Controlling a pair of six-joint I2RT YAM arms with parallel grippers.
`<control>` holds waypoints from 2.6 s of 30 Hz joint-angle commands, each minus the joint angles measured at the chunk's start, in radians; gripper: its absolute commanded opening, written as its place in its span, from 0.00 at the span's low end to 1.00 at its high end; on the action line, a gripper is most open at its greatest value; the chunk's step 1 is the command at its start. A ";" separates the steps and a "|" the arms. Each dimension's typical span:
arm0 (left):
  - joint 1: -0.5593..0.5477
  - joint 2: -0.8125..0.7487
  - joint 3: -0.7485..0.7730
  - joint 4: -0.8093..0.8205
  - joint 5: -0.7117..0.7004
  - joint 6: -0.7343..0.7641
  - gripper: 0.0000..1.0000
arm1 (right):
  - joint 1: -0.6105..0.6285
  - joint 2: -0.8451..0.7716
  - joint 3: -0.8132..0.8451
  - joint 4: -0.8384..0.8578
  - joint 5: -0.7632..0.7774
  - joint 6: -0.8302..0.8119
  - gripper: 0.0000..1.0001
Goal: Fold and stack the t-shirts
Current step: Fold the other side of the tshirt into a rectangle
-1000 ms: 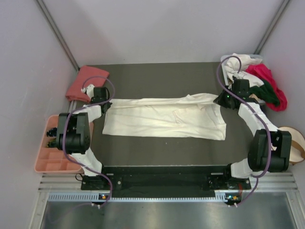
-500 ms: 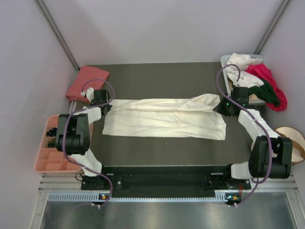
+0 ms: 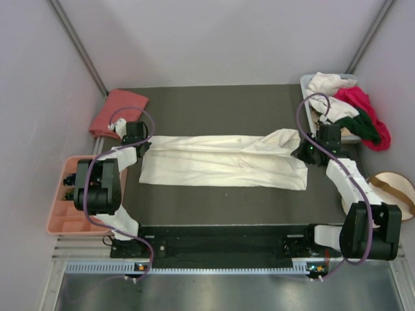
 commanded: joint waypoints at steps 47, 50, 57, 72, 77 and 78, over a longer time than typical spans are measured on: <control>-0.003 -0.152 0.072 -0.098 -0.169 -0.082 0.59 | -0.018 -0.151 -0.133 -0.045 0.059 0.035 0.55; -0.001 -0.126 0.087 -0.042 -0.083 -0.028 0.60 | -0.018 -0.166 -0.124 -0.011 0.064 0.046 0.62; -0.003 -0.049 0.107 0.077 0.037 0.030 0.57 | -0.017 -0.079 -0.095 0.170 0.006 0.093 0.67; -0.003 0.193 0.214 0.126 0.098 0.106 0.46 | 0.026 0.084 0.040 0.198 0.000 0.133 0.69; -0.003 0.213 0.231 0.121 0.089 0.110 0.42 | 0.025 0.076 0.024 0.201 -0.002 0.133 0.69; -0.003 0.219 0.234 0.118 0.084 0.113 0.40 | 0.026 0.078 0.025 0.201 -0.005 0.136 0.69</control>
